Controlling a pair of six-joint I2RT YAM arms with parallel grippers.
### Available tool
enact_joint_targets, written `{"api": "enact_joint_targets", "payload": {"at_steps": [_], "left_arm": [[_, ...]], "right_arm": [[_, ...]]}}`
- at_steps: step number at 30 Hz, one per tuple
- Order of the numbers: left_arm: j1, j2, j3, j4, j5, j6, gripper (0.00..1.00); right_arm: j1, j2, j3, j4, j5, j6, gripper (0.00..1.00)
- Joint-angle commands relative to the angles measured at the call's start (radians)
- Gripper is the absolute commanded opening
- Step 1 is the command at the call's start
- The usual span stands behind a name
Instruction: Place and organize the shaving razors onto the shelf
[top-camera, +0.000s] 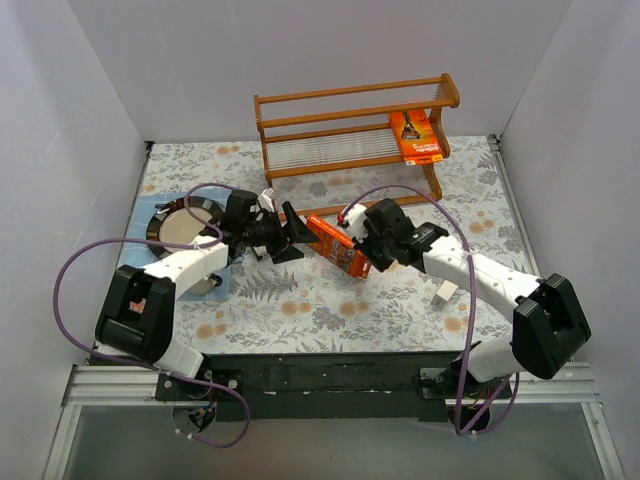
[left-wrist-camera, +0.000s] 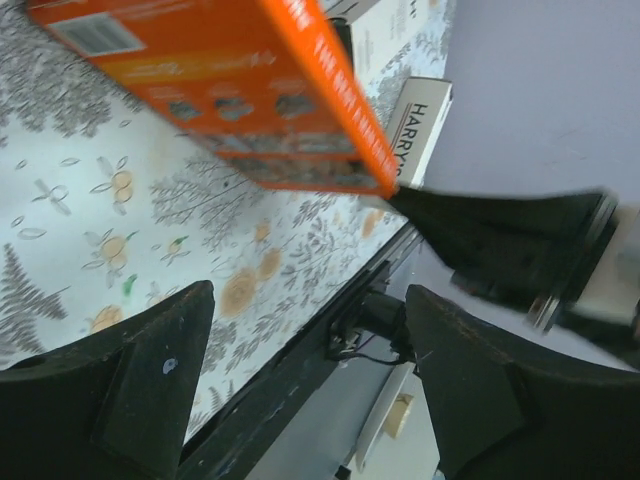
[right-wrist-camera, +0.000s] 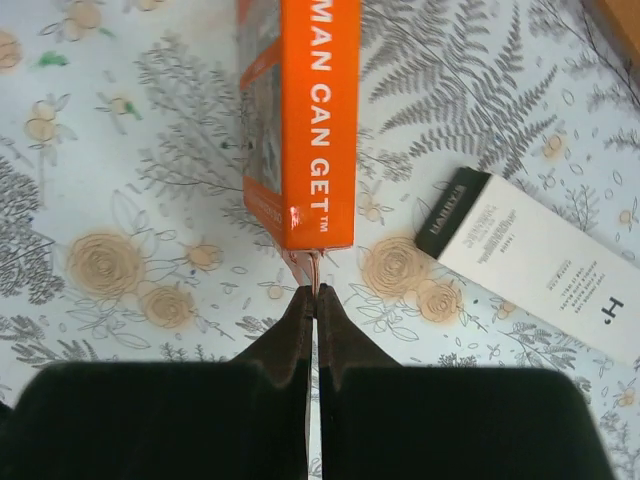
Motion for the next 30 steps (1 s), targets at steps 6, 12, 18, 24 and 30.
{"api": "enact_joint_targets", "payload": {"at_steps": [6, 12, 18, 24, 30], "left_arm": [[-0.062, 0.116, 0.132, -0.034, -0.072, -0.127, 0.77], [-0.072, 0.157, 0.107, -0.057, -0.112, -0.162, 0.75], [-0.092, 0.189, 0.139, -0.065, -0.124, -0.162, 0.75], [-0.108, 0.228, 0.216, -0.241, -0.267, -0.118, 0.59], [-0.109, 0.186, 0.156, -0.292, -0.281, -0.073, 0.33]], "right_arm": [[0.215, -0.035, -0.032, 0.079, 0.184, -0.012, 0.01], [0.309, -0.019, -0.055, 0.154, 0.227, -0.049, 0.01], [0.407, -0.001, -0.075, 0.203, 0.221, -0.095, 0.01], [0.453, 0.037, -0.066, 0.231, 0.235, -0.147, 0.01], [0.458, 0.042, -0.052, 0.222, 0.251, -0.177, 0.01]]}}
